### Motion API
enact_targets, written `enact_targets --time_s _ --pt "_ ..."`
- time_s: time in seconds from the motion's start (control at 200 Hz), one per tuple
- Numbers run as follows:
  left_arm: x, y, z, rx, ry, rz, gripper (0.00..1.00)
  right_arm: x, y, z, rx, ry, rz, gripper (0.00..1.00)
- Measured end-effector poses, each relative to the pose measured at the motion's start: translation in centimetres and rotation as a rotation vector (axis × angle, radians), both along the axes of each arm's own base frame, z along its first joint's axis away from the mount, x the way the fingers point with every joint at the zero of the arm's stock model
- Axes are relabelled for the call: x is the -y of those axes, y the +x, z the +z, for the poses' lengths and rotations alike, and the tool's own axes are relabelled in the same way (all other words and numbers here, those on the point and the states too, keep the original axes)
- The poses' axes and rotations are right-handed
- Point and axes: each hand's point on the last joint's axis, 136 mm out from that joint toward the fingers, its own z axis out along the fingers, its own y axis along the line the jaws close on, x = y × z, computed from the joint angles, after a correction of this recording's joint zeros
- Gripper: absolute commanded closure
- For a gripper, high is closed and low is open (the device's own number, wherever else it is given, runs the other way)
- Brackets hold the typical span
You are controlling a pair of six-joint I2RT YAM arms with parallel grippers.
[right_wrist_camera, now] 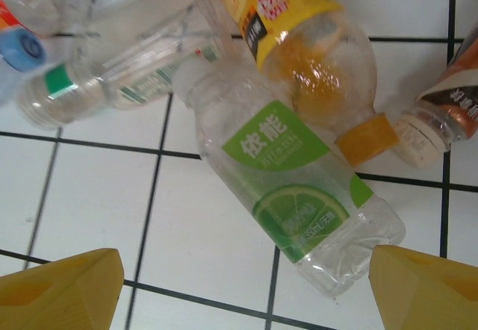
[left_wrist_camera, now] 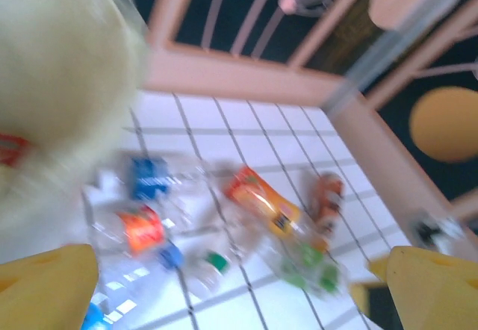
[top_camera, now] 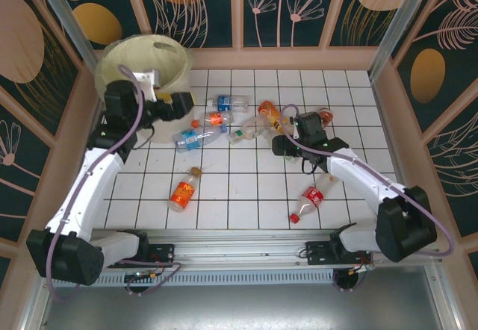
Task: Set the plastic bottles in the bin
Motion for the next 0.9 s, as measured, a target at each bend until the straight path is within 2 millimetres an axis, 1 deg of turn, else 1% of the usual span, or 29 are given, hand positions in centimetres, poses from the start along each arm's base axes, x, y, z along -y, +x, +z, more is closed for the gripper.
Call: enact_targets --time_s 0.09,0.17,0.28,0.315,0.41,0.565,0.746,0.821,0.901 --pt "2.3 -1.7 -2.1 -0.050 -0.038 -0.088 0.01 0.2 0.3 -1.6 -0.035 -0.038 0.003 0.07" --pt "4.1 -3.1 -4.0 -0.087 -0.067 -0.151 0.01 0.5 0.7 -3.0 -0.062 -0.079 0.004 0.06" --pt "5.6 -4.7 -7.1 -0.152 -0.083 -0.200 0.01 1.2 1.1 -4.8 -0.091 -0.143 -0.007 0.05" --pt "6.0 -5.3 -8.1 -0.177 -0.089 -0.211 0.01 1.4 1.4 -4.9 -0.088 -0.162 -0.013 0.04" --pt "6.7 -6.4 -10.1 -0.220 -0.102 -0.229 0.01 1.6 2.3 -5.0 -0.080 -0.185 -0.022 0.04" --pt "7.4 -7.7 -11.8 -0.246 -0.116 -0.240 0.01 1.9 2.9 -6.3 -0.103 -0.217 -0.025 0.04" --pt "7.5 -8.6 -13.2 -0.260 -0.139 -0.233 0.01 1.9 2.9 -7.2 -0.124 -0.230 -0.010 0.09" --pt "7.4 -8.7 -13.6 -0.265 -0.140 -0.224 0.02 1.6 2.9 -7.2 -0.124 -0.229 -0.002 0.09" --pt "7.3 -8.9 -13.8 -0.268 -0.142 -0.221 0.01 0.6 2.5 -7.2 -0.120 -0.231 0.025 0.09"
